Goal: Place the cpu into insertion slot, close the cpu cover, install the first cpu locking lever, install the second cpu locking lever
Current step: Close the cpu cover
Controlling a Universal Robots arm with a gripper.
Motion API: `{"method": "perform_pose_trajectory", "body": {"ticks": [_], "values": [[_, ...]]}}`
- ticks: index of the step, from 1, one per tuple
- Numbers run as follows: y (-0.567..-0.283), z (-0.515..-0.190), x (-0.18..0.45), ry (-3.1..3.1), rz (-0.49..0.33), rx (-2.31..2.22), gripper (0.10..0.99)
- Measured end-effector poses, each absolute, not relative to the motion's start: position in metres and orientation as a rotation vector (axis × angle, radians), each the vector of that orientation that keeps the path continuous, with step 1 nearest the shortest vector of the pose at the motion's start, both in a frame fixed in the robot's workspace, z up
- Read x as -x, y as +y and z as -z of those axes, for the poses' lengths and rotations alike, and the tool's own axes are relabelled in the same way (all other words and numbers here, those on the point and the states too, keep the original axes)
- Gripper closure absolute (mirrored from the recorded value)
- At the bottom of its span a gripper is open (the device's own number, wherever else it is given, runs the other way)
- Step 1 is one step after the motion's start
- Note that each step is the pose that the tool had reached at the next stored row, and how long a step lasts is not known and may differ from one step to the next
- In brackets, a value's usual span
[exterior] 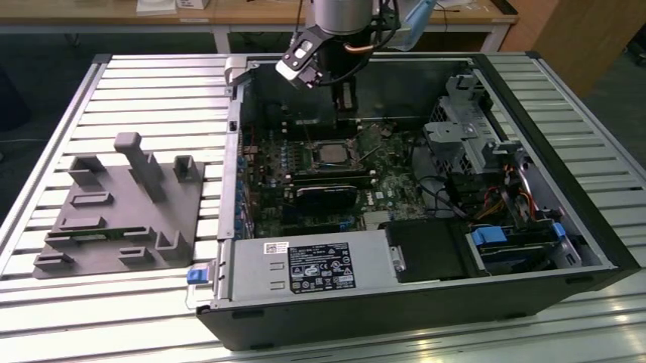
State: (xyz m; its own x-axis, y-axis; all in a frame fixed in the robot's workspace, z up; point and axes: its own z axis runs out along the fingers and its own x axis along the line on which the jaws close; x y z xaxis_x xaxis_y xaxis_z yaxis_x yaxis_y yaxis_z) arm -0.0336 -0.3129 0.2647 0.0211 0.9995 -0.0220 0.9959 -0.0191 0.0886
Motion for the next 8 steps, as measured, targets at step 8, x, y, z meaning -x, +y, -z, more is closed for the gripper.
{"method": "perform_pose_trajectory", "body": {"ticks": [8], "values": [[-0.313, -0.265, 0.002, 2.143, -0.071, -2.187, 0.980]]}}
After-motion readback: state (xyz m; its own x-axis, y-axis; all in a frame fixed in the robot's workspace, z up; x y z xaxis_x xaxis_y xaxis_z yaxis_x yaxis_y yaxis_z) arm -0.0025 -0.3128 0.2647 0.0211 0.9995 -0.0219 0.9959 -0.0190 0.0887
